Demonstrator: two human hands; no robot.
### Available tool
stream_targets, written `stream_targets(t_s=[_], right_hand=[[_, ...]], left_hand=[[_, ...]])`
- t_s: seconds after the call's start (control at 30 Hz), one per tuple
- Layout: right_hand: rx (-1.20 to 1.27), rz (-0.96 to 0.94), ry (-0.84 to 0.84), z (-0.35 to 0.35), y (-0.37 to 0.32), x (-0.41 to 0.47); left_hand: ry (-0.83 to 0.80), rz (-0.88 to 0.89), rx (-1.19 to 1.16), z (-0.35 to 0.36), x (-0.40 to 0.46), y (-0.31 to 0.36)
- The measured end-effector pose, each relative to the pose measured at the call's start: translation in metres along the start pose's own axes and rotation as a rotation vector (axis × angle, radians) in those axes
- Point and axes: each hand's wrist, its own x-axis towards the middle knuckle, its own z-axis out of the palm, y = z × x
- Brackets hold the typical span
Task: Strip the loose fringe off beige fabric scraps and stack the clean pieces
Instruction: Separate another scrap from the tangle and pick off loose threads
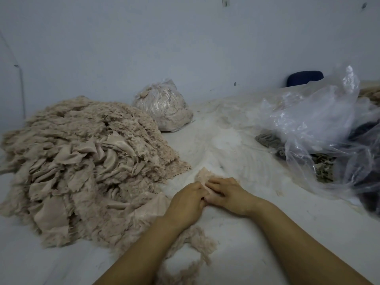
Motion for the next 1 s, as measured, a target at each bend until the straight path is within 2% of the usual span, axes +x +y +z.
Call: stream_targets(t_s=[0.07, 0.2, 0.33, 0.43, 0.5, 0.57, 0.7, 0.8, 0.87, 1.0], right_hand=[[-0.019, -0.014, 0.054, 0.001, -0.005, 0.001], [-0.087, -0.015, 0.1, 0.006, -0.007, 0.004], [0.076, 0.015, 0.074, 0.0, -0.005, 0.003], [0.129, 0.015, 0.053, -0.003, -0.001, 0.0], [0.172, 0.051, 0.102, -0.001, 0.002, 0.002], [0.237, 0.072, 0.173, 0.003, 0.005, 0.006], [0.318, 0.059, 0.185, 0.005, 0.005, 0.008], [0.342, 0.06, 0.186, 0.005, 0.005, 0.009], [0.338, 0.064, 0.195, 0.005, 0.006, 0.01], [0.318, 0.055, 0.22, 0.005, 0.004, 0.01]], left_hand=[[0.046, -0.055, -0.099, 0.003, 0.0, -0.001], [-0.035, -0.124, -0.242, 0.004, 0.003, -0.003], [-0.04, -0.261, -0.472, -0.005, 0.009, -0.008], [-0.133, -0.318, -0.609, -0.013, 0.009, -0.016], [-0.193, -0.269, -0.57, -0.016, 0.007, -0.02], [-0.213, -0.205, -0.435, -0.015, 0.005, -0.02], [-0.073, -0.126, -0.21, -0.006, 0.008, -0.009], [-0.02, -0.199, -0.283, -0.005, 0.012, -0.006], [-0.046, -0.274, -0.303, -0.007, 0.016, -0.008], [-0.123, -0.31, -0.405, -0.009, 0.018, -0.005]])
